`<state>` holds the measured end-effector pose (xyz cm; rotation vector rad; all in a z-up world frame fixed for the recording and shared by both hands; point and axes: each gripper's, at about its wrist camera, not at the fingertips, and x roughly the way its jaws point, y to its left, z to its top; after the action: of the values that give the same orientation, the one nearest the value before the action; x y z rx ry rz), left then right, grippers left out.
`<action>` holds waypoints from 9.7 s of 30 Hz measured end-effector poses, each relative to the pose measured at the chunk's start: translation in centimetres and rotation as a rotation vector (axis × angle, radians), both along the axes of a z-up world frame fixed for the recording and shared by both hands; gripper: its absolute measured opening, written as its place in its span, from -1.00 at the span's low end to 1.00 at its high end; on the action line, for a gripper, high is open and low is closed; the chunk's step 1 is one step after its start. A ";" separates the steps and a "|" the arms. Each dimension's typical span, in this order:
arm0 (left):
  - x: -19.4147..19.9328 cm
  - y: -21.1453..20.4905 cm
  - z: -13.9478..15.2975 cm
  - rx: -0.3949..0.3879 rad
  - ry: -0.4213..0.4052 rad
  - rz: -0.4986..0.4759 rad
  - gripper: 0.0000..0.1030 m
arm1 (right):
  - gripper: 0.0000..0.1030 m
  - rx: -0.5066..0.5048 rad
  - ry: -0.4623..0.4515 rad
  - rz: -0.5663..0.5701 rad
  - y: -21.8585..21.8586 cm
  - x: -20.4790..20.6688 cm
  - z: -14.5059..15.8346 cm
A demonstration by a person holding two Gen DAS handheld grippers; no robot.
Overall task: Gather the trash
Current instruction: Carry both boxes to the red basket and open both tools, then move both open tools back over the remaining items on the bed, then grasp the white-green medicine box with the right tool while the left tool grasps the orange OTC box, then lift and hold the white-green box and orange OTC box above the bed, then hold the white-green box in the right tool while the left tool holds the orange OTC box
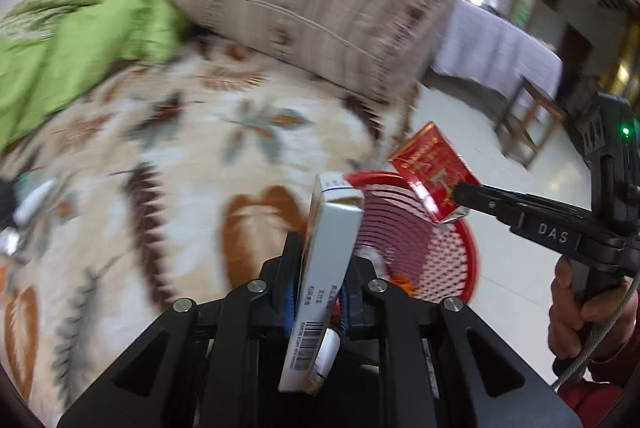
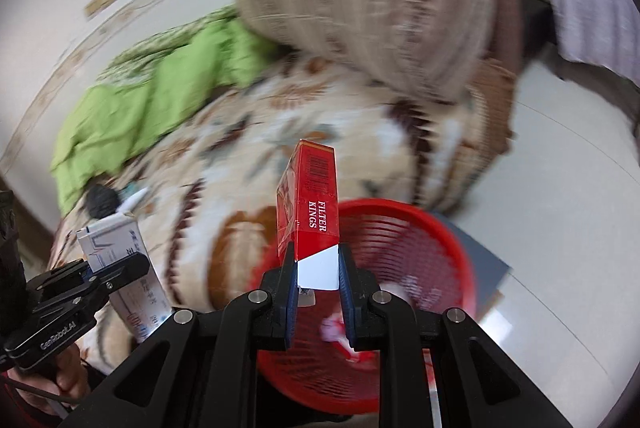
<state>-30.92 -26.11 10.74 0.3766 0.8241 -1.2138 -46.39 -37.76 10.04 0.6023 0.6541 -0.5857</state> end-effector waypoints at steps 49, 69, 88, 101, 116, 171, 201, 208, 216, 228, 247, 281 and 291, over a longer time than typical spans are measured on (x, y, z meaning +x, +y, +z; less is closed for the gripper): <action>12.8 23.5 -0.2 -0.058 -0.064 0.793 0.21 | -0.22 -0.204 -0.029 0.419 12.2 12.4 4.6; 16.7 33.9 -2.0 -0.002 0.127 1.061 0.26 | -0.19 -0.036 0.068 0.739 16.3 26.5 0.6; 20.2 36.5 -2.9 -0.008 0.152 1.105 0.26 | -0.16 -0.189 0.198 0.994 25.4 47.7 -3.8; 21.4 36.5 -4.1 -0.026 0.201 1.081 0.26 | -0.18 -0.212 0.315 1.033 27.3 53.0 -8.3; 22.0 37.0 -4.1 -0.035 0.236 1.093 0.42 | -0.21 0.142 0.210 1.129 29.8 40.2 -6.6; 12.6 27.0 -0.5 -0.067 -0.182 0.992 -0.08 | -0.33 -0.066 -0.089 0.531 15.3 23.8 -1.5; 11.9 24.6 -2.1 0.003 -0.176 0.964 -0.08 | -0.33 -0.086 -0.123 0.595 16.7 23.8 -1.5; 11.9 23.6 -1.8 0.027 -0.211 0.973 -0.08 | -0.33 -0.075 -0.127 0.602 16.6 24.0 -1.7; 11.7 23.2 -1.6 0.044 -0.237 0.976 -0.08 | -0.33 -0.081 -0.128 0.609 16.8 24.0 -1.7; 11.1 23.0 -1.2 0.057 -0.275 0.962 -0.08 | -0.33 -0.085 -0.125 0.608 16.9 23.9 -1.7; 11.4 24.5 -0.8 0.057 -0.282 1.011 -0.08 | -0.33 -0.084 -0.125 0.609 16.9 23.9 -1.8; 11.8 25.6 -0.6 0.063 -0.288 1.055 -0.08 | -0.33 -0.087 -0.124 0.608 17.0 23.9 -1.8; 11.8 25.6 -0.6 0.065 -0.288 1.056 -0.08 | -0.33 -0.088 -0.125 0.607 17.0 23.9 -1.7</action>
<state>-19.15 -0.54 10.13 0.1140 0.6572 -0.1435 -22.51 -20.71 8.29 0.3272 0.6491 -0.0085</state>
